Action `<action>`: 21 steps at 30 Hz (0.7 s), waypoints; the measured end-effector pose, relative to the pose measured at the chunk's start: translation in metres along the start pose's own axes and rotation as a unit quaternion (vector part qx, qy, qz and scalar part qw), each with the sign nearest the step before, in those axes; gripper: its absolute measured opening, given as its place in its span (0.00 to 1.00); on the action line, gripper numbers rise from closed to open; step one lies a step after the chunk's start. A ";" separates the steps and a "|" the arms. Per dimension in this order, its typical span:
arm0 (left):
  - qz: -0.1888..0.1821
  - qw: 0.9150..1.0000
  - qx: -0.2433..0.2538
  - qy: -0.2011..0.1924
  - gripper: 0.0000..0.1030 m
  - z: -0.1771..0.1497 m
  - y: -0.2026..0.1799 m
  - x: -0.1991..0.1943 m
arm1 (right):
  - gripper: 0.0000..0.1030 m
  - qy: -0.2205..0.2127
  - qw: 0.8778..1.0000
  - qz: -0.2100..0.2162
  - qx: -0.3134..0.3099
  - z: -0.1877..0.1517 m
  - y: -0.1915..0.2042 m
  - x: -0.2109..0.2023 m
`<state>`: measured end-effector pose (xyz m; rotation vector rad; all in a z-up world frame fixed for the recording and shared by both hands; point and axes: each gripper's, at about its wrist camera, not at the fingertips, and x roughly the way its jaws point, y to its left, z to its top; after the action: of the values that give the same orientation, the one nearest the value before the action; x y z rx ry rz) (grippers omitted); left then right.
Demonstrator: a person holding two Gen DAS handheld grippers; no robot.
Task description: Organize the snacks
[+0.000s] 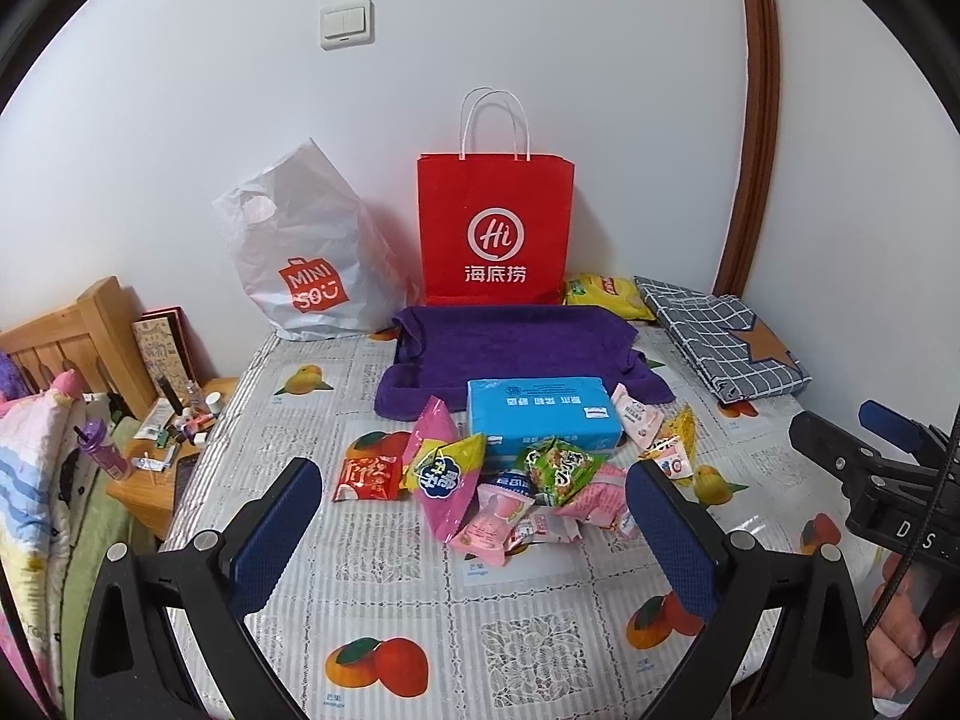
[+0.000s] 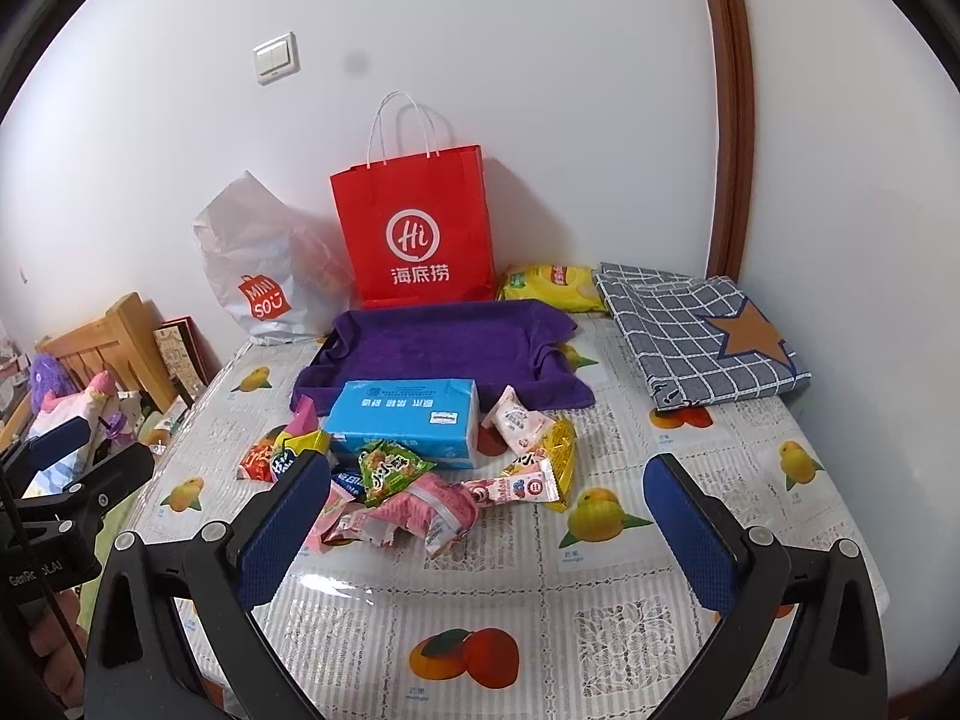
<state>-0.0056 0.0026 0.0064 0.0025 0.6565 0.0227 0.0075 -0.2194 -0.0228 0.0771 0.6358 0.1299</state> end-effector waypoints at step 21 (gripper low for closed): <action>-0.001 1.000 0.018 -0.004 0.99 -0.002 -0.001 -0.001 | 1.00 0.005 1.000 -0.003 -0.001 -0.003 0.001 0.001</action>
<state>-0.0079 0.0018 0.0056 0.0366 0.6492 0.0084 0.0067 -0.2186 -0.0261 0.0720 0.6463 0.1258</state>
